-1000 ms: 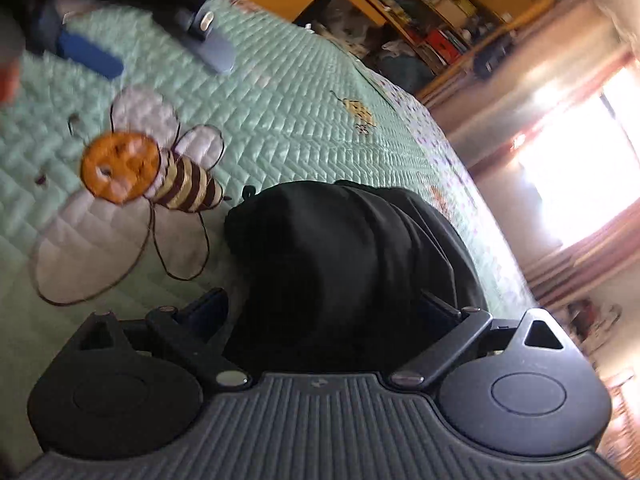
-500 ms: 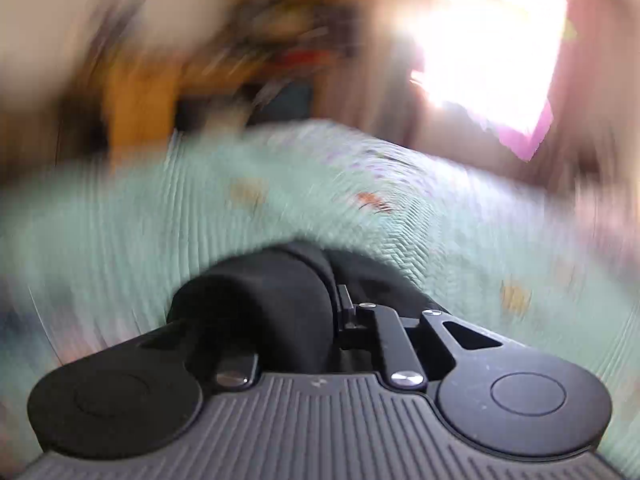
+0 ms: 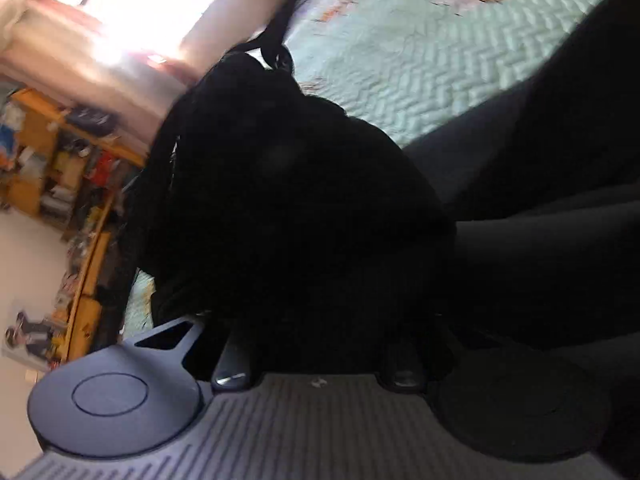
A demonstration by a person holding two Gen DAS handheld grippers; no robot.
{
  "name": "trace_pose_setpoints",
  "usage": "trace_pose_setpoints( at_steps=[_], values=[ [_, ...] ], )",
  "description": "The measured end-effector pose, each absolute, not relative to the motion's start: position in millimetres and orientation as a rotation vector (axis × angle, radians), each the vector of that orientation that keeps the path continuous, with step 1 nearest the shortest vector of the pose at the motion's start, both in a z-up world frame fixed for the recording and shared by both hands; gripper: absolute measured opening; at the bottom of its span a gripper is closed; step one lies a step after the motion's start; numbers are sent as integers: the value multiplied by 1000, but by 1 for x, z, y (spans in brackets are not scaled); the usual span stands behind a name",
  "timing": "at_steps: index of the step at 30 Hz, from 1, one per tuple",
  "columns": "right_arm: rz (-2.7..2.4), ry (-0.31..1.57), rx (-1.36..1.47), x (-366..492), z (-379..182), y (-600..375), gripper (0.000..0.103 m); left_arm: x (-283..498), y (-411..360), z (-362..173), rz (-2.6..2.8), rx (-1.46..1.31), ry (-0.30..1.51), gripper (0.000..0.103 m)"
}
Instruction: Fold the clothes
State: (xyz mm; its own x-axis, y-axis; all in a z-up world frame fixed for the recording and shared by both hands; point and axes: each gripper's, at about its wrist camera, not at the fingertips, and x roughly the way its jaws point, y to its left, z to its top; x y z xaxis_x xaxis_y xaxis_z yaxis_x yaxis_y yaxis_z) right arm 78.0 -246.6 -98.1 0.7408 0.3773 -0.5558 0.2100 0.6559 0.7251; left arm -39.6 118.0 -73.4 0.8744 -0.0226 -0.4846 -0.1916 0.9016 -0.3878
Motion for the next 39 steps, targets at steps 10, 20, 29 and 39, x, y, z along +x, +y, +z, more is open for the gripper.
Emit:
trace_pose_setpoints(
  at_steps=[10, 20, 29, 39],
  values=[
    [336, 724, 737, 43, -97, -243, 27, -33, 53, -61, -4, -239, 567, 96],
    [316, 913, 267, -24, -58, -269, 67, -26, 40, -60, 31, -228, 627, 97],
    [-230, 969, 153, -43, -57, -335, 67, -39, 21, -56, -10, -157, 622, 97],
    [-95, 585, 177, -29, 14, -311, 70, -44, 23, -64, -27, -176, 619, 100]
  ],
)
